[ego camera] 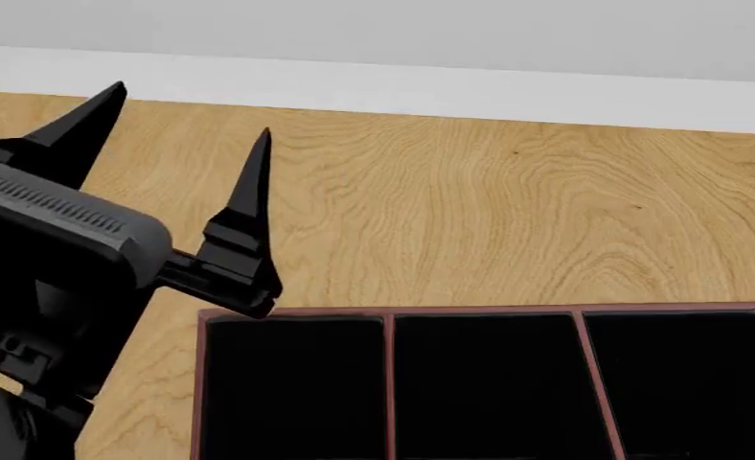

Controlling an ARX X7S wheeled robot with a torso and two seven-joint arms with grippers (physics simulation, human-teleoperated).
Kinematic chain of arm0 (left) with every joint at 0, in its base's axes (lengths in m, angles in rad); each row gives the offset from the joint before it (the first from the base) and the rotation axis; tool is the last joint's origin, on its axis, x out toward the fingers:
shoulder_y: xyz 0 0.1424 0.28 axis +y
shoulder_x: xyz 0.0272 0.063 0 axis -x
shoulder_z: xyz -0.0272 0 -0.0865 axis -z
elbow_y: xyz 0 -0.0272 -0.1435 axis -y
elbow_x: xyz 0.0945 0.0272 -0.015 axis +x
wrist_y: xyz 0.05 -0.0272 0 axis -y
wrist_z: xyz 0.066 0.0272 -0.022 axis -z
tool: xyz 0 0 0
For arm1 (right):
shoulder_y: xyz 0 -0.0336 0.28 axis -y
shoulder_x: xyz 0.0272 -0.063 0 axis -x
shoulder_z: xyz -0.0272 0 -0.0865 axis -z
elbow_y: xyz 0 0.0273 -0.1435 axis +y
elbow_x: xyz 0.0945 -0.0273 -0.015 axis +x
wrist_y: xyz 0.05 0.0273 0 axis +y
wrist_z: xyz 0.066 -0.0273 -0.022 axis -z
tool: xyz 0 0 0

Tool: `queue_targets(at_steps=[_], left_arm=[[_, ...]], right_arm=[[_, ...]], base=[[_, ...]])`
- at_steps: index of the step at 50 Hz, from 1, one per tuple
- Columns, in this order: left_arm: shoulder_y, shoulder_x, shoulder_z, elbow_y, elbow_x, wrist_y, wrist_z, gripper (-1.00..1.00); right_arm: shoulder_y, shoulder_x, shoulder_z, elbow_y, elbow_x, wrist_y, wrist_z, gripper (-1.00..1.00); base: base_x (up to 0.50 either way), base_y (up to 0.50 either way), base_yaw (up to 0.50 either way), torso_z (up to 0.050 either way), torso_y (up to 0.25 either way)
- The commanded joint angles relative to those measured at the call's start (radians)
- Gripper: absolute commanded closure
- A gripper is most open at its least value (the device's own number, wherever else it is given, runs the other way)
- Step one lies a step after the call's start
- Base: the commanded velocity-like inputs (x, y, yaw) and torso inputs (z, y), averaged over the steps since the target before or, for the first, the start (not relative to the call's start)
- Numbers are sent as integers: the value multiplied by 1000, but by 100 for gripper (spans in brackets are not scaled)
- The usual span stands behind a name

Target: Pick up the book and place it in the back compartment of the caddy.

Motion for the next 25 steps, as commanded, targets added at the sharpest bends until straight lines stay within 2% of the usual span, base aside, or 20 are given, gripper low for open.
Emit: queue_targets(at_steps=[1, 25], left_arm=[[40, -47, -2, 80, 20, 12, -39, -100], [92, -96, -8, 128, 44, 36, -72, -100]], right_arm=[[-6, 0, -3, 24, -5, -28, -2, -100], [1, 0, 12, -5, 12, -1, -18, -100]], base=[[0, 0, 0, 0, 0], [0, 0, 0, 0, 0]])
